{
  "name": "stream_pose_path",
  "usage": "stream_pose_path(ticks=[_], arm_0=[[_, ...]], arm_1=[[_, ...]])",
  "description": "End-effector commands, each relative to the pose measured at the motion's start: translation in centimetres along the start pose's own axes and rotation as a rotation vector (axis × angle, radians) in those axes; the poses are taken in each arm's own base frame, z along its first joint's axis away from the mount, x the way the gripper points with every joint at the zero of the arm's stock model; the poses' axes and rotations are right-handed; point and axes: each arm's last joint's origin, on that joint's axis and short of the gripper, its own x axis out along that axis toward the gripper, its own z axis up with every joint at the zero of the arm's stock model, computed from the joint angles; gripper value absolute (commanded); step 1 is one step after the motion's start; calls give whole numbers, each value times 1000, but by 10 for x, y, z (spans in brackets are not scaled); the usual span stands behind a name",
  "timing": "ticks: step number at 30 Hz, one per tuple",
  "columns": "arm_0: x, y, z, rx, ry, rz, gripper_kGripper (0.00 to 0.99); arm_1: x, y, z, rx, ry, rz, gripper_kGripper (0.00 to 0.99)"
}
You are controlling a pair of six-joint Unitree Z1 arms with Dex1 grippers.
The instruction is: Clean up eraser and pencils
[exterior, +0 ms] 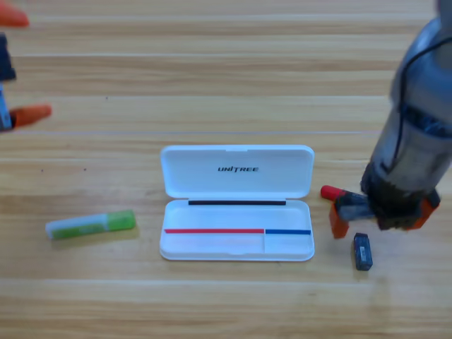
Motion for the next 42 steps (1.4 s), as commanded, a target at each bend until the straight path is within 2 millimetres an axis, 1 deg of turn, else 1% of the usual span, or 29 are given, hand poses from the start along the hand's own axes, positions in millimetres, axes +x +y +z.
stream_pose_path(ticks=[1,4,7,9,11,12,14,18,20,21,22,28,32,35,42], arm_0=[[26,-15,-16,128,48,-127,900],[41,-17,-19,169,43,-221,900],[62,-22,-22,194,55,-323,902],[78,-25,-21,193,66,-395,904],[96,-24,-18,173,86,-462,910],[106,-23,-16,158,101,-497,910],[122,-25,-15,141,127,-559,908],[138,-31,-17,115,140,-617,908],[146,-32,-18,99,153,-632,907],[150,-33,-17,91,160,-638,904],[153,-34,-17,81,168,-643,904],[160,-38,-17,26,205,-652,888],[161,-39,-17,-14,232,-660,847],[165,-42,-18,-38,260,-676,848],[172,-49,-20,-59,310,-716,847]], arm_1=[[51,-2,14,72,71,-33,923],[61,-3,18,99,78,-23,922],[73,-2,21,107,95,-21,873],[80,-2,22,108,102,-28,862],[87,-2,22,110,120,-31,857],[89,-2,21,109,132,-31,827],[92,-3,19,112,144,-32,815],[97,-5,15,124,176,-28,808],[99,-6,12,129,199,-24,706],[100,-7,10,129,208,-22,661],[100,-8,10,131,213,-22,649],[101,-11,6,135,237,-13,649],[101,-12,3,137,249,-14,649],[99,-14,1,140,254,-10,649],[86,-19,-3,141,234,1,650]])
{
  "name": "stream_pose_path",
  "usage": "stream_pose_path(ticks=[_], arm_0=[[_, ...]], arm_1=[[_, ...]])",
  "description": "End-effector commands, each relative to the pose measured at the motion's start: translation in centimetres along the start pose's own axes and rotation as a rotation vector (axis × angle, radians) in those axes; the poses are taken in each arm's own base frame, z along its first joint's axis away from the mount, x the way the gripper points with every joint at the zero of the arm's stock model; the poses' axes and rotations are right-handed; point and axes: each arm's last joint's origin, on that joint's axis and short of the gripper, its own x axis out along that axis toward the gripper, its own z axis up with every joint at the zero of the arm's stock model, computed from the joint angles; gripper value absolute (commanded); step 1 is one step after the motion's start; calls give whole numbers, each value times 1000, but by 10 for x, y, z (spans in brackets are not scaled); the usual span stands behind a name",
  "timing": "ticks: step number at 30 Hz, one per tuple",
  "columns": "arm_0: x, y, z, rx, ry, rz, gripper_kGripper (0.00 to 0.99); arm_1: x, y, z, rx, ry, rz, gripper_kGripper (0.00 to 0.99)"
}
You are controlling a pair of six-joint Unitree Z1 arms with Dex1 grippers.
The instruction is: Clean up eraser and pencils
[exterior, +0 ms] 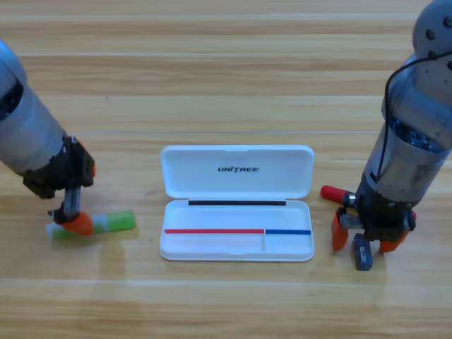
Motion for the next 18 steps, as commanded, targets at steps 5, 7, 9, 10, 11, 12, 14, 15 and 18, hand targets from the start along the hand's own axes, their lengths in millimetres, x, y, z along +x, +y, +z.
stream_pose_path(ticks=[5,7,9,10,11,12,14,15,18], arm_0=[[27,0,-4,-27,67,-81,847],[28,-1,-4,-27,67,-90,848],[28,-2,-4,-27,66,-95,848],[28,-2,-5,-27,65,-94,848],[28,-2,-4,-27,65,-96,848],[28,-2,-4,-27,65,-96,848],[30,-2,-5,-26,69,-101,848],[30,-3,-4,-26,69,-103,848],[33,-3,-4,-26,69,-114,847]], arm_1=[[36,-12,-13,17,107,-82,649],[39,-12,-13,17,111,-89,649],[41,-12,-13,17,116,-93,649],[41,-12,-13,17,117,-94,647],[43,-12,-13,19,122,-98,647],[44,-11,-13,16,124,-100,604],[43,-10,-13,5,123,-97,390],[43,-10,-14,-3,123,-97,324],[44,-8,-16,-11,129,-96,206]])
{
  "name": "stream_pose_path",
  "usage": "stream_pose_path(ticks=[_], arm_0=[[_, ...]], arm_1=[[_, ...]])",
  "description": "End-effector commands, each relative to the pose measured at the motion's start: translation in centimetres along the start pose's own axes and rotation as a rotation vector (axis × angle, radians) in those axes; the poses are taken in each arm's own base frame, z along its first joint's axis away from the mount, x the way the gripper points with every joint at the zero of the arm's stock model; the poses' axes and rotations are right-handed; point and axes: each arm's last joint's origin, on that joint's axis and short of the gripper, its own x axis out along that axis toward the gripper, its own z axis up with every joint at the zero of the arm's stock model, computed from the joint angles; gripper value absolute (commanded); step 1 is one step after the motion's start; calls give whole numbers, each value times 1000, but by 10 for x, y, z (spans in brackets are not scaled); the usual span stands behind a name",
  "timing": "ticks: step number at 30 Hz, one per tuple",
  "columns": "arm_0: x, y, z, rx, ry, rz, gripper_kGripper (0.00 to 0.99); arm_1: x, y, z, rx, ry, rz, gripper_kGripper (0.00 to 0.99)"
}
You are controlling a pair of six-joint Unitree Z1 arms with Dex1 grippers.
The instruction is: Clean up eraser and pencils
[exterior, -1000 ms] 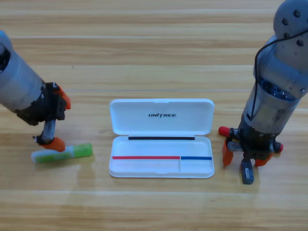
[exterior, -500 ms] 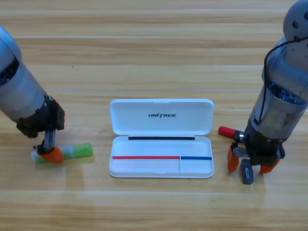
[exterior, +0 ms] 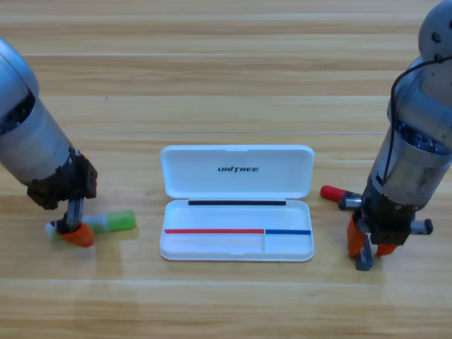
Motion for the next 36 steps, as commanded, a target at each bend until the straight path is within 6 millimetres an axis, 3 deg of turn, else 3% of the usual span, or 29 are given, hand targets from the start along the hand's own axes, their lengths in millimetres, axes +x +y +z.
stream_pose_path(ticks=[1,4,6,7,10,14,17,19,21,24,28,36], arm_0=[[18,0,-5,-23,37,-64,847],[19,0,-5,-24,35,-67,845],[19,0,-5,-26,36,-65,838],[20,0,-5,-26,37,-67,833],[21,1,-5,-27,42,-66,830],[26,2,-6,-31,50,-72,808],[31,3,-6,-33,57,-85,808],[35,2,-7,-32,61,-92,808],[39,0,-9,-32,60,-93,808],[42,-1,-9,-29,57,-94,808],[43,0,-8,-30,53,-92,804],[43,1,-7,-27,34,-83,583]], arm_1=[[44,-3,-13,-16,123,-88,173],[44,-2,-13,-19,125,-88,144],[42,-1,-13,-27,131,-91,12],[39,1,-12,-45,131,-90,0],[15,10,-6,-147,115,-126,0],[-33,23,2,-451,20,-182,0],[-58,27,4,-625,-21,-166,0],[-66,31,-2,-1007,35,-85,0],[-73,35,-8,-1171,72,-42,0],[-75,44,-14,-1388,130,20,0],[-65,60,-9,-1506,147,75,0],[-38,98,8,-1561,128,66,0]])
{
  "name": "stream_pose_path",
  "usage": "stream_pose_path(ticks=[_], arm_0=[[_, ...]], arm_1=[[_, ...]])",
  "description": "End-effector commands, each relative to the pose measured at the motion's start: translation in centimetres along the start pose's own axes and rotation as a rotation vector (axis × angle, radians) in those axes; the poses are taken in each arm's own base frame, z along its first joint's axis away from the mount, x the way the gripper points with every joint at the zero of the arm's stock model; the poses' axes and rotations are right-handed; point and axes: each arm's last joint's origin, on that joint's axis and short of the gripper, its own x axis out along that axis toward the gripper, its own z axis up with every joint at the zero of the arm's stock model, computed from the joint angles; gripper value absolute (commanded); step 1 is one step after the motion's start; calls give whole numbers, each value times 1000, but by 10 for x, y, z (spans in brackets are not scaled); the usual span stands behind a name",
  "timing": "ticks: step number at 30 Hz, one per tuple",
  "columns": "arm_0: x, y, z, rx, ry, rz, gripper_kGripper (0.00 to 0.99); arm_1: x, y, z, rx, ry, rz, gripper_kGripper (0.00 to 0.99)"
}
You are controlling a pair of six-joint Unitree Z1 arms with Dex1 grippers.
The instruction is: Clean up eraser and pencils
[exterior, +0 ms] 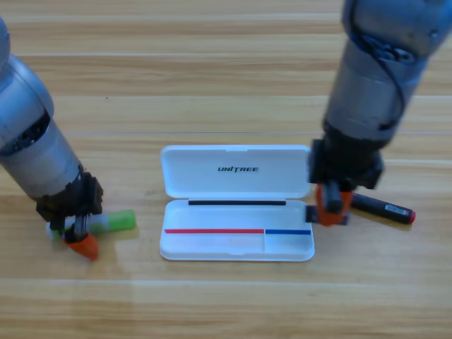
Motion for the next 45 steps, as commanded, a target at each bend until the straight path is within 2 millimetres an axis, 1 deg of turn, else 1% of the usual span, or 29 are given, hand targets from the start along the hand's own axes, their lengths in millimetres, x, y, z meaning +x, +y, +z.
stream_pose_path(ticks=[1,6,9,11,15,22,23,24,26,27,28,30,31,32,33,34,37,39,41,42,43,45], arm_0=[[14,2,-6,-16,16,-27,546],[13,3,-5,-5,12,-23,380],[12,2,-6,-1,12,-18,370],[11,2,-6,-1,12,-14,319],[11,1,-8,-1,10,-12,321],[19,-6,-13,-3,9,-11,325],[20,-6,-13,-3,6,-5,331],[20,-7,-14,-3,5,-2,374],[20,-7,-14,-5,8,-1,380],[19,-6,-14,-4,6,1,379],[19,-6,-14,-4,6,1,376],[19,-6,-14,-2,5,3,371],[19,-5,-13,-1,4,4,364],[19,-6,-13,1,5,3,330],[19,-5,-13,2,4,4,318],[19,-6,-13,4,3,3,318],[18,-5,-13,7,1,5,304],[18,-4,-12,8,-2,6,288],[19,-3,-11,13,-1,5,284],[19,-3,-10,13,-2,6,250],[20,-2,-10,16,0,6,233],[21,-1,-9,25,2,10,233]], arm_1=[[58,-6,33,-40,83,66,0],[74,-15,44,-39,88,64,0],[81,-19,47,-39,99,59,0],[85,-21,49,-40,108,50,0],[90,-23,51,-40,114,49,0],[90,-23,51,-40,112,50,0],[90,-23,51,-40,112,50,0],[90,-23,51,-40,112,50,0],[90,-23,51,-39,111,51,2],[90,-23,51,-39,113,52,75],[91,-23,51,-39,114,55,184],[91,-22,50,-39,116,55,465],[91,-23,50,-39,115,54,569],[91,-22,50,-39,118,55,650],[92,-22,50,-39,118,55,744],[91,-22,50,-37,119,56,795],[89,-21,48,-37,121,56,807],[80,-17,44,-38,115,51,807],[61,-10,36,-40,103,47,807],[50,-5,30,-39,95,43,807],[39,0,24,-39,88,39,807],[18,10,8,-36,73,27,807]])
